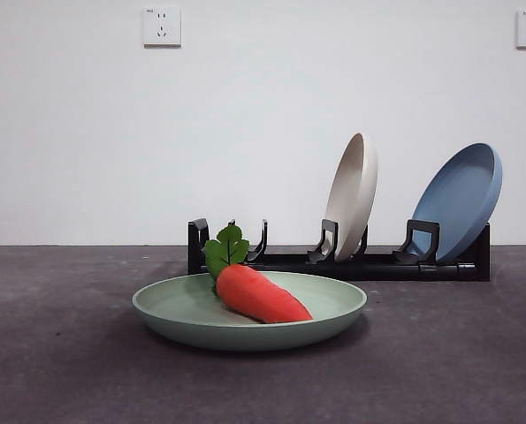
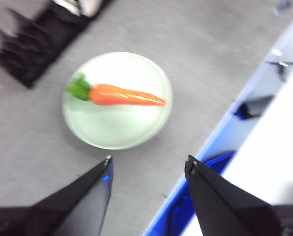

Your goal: Take the green plate from the plate rack,put the plate on the table,take the carrot from the table,put the carrot in the plate

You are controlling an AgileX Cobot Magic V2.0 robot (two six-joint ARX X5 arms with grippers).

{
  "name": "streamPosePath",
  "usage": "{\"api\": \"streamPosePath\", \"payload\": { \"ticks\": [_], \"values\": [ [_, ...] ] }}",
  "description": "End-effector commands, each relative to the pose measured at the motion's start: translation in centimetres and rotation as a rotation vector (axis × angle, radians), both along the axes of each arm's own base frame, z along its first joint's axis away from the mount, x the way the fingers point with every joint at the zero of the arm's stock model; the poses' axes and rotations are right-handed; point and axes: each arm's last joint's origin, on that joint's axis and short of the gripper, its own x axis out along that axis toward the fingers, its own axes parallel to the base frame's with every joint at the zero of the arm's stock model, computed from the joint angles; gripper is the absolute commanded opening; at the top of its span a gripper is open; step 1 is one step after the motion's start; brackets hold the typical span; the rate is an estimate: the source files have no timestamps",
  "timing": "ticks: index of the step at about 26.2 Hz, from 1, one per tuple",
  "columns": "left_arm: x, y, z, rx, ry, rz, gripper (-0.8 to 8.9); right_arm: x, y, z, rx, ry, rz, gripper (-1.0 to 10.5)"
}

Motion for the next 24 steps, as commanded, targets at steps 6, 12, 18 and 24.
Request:
{"api": "streamPosePath", "payload": {
  "ticks": [6, 12, 18, 24],
  "values": [
    [-0.21, -0.08, -0.19, -0.011, 0.048, -0.035, 1.59, -1.32, -1.15, 0.20, 0.020, -0.018, 0.001, 2.8],
    [-0.30, -0.01, -0.29, -0.004, 0.066, -0.044, -0.08, -1.44, -1.25, -0.01, -0.002, 0.006, 0.001, -0.1],
    [-0.27, -0.02, -0.28, -0.003, 0.061, -0.041, -0.03, -1.42, -1.26, 0.00, -0.005, 0.002, -0.004, 0.0],
    [-0.24, -0.03, -0.26, -0.005, 0.058, -0.039, -0.03, -1.42, -1.26, -0.02, -0.006, 0.002, -0.003, 0.0]
  ]
}}
